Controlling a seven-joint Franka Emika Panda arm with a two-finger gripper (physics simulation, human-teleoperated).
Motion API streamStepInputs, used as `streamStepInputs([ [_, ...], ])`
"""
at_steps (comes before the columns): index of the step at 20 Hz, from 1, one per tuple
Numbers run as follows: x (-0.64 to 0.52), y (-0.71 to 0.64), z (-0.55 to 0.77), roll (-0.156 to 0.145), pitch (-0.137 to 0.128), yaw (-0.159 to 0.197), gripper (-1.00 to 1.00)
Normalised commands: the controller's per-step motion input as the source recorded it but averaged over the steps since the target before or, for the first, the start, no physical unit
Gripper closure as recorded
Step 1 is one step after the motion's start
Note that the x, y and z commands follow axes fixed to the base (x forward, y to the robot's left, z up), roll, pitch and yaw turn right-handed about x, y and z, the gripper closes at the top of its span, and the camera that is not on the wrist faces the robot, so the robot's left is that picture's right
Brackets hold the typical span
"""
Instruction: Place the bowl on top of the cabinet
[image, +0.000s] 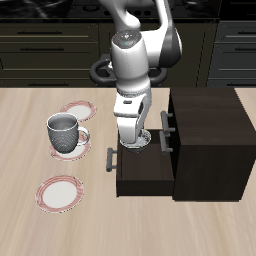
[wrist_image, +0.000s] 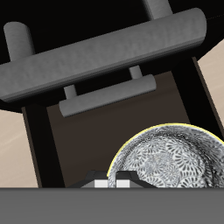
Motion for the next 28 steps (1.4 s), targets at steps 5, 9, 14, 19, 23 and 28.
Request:
streamStepInputs([
  [5,-0.05,-0.07,0.4,-0.011,-0.042,-0.239,1.0],
  [9,-0.03,-0.07,0.23,-0.005,0.01,-0.187,1.0],
  [14,-0.04,-0.11,0.41,-0.038,0.005,-0.372,1.0],
  [19,-0.07,0.03,0.36,0.022,0.005,-0.277,1.0],
  [23,0.01,0.03,0.31,-0.034,-0.011,-0.274,1.0],
  [28,-0.09,0.08,0.38,-0.015,0.007,-0.277,1.0],
])
